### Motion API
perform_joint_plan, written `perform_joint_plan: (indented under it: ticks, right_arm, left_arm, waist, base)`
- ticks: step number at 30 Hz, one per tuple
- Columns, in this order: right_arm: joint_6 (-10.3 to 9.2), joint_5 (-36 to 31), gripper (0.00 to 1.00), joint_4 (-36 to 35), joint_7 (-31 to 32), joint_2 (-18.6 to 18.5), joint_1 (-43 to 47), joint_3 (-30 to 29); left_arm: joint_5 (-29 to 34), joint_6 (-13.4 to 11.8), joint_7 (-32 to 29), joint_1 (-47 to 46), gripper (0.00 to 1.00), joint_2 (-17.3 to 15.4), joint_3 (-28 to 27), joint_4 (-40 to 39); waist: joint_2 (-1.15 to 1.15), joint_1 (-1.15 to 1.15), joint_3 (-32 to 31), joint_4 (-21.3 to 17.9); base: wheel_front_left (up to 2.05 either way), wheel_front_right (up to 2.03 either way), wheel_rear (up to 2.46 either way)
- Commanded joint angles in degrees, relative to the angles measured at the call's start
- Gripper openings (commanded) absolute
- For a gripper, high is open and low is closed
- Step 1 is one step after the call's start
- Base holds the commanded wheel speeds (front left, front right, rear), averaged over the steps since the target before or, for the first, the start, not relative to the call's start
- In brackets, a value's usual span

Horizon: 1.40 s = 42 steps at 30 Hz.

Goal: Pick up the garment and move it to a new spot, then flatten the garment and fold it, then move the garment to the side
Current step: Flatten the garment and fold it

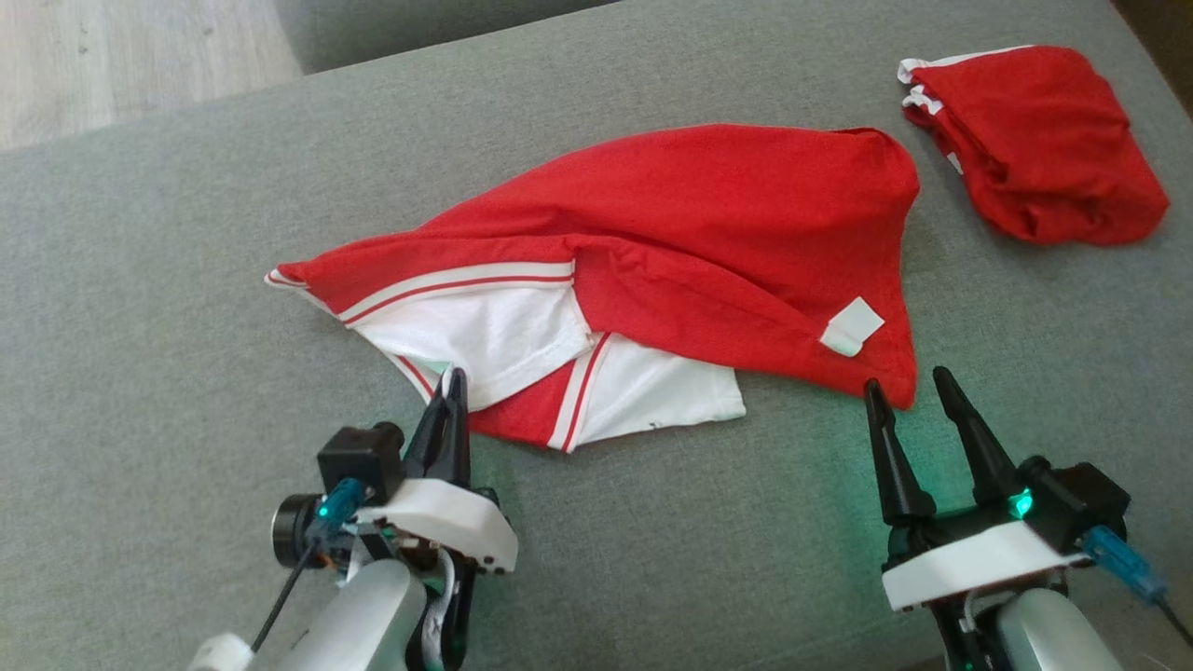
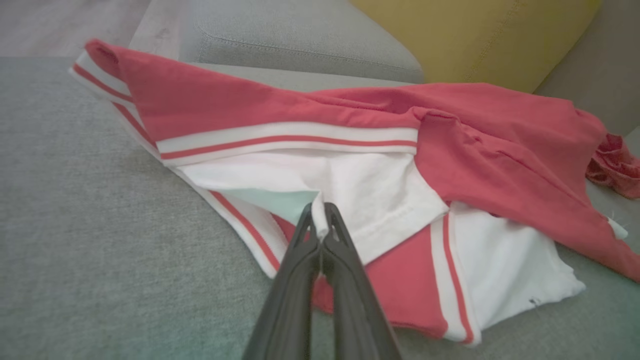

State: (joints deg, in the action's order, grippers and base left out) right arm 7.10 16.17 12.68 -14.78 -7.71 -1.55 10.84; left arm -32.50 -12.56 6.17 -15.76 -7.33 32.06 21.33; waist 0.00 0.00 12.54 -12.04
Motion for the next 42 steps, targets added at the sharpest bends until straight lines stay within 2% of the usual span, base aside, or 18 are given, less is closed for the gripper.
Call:
perform_joint_plan:
  ticks: [1,6,13,23,30,39,40,42]
  right_arm:
    - [0.39,0.42,1.0,-1.62,-0.22,-0.22,-1.02,0.92]
    - [0.39,1.09,1.0,2.05,-0.22,0.8,-0.46,-2.27]
    - [0.39,4.29,1.0,8.04,-0.22,3.08,-1.62,-6.57]
    - [0.39,9.67,1.0,13.08,-0.22,2.81,-5.16,-4.58]
    - [0.39,12.9,1.0,17.1,-0.22,0.86,-8.11,-2.19]
    - [0.39,13.55,1.0,18.76,-0.22,-0.81,-9.74,1.43]
    - [0.39,13.37,0.98,18.39,-0.22,-0.94,-9.71,1.53]
    - [0.39,13.03,0.84,17.91,-0.22,-1.0,-9.46,1.73]
  left_arm:
    - [-0.31,0.06,0.77,-0.9,0.0,-0.28,-1.72,-2.19]
    - [-0.36,-0.82,4.53,0.52,0.0,-1.81,-3.91,-5.82]
    - [-0.09,-2.97,5.48,1.33,0.0,-5.65,-7.37,-10.58]
    - [0.01,-5.45,5.17,1.53,0.0,-9.08,-10.53,-14.78]
    - [0.47,-7.15,5.15,1.55,0.0,-10.61,-11.97,-16.04]
    - [0.32,-7.54,5.02,1.49,0.0,-11.23,-12.25,-16.73]
    - [0.33,-7.57,5.04,1.5,0.0,-11.21,-12.2,-16.74]
    - [0.33,-7.65,5.07,1.55,0.0,-11.17,-12.09,-16.75]
  waist:
    - [0.0,0.0,-0.03,0.07]
    - [0.0,0.0,-0.28,0.75]
    - [0.0,0.0,-0.36,1.72]
    - [0.0,0.0,0.63,2.55]
    - [0.0,0.0,1.39,3.21]
    - [0.0,0.0,1.93,3.82]
    - [0.0,0.0,1.93,3.81]
    - [0.0,0.0,1.87,3.77]
  base:
    - [0.0,0.0,0.0]
    - [0.0,0.0,0.0]
    - [0.0,0.0,0.0]
    - [0.0,0.0,0.0]
    - [0.0,0.0,0.0]
    - [0.0,0.0,0.0]
    - [0.0,0.0,0.0]
    - [0.0,0.0,0.0]
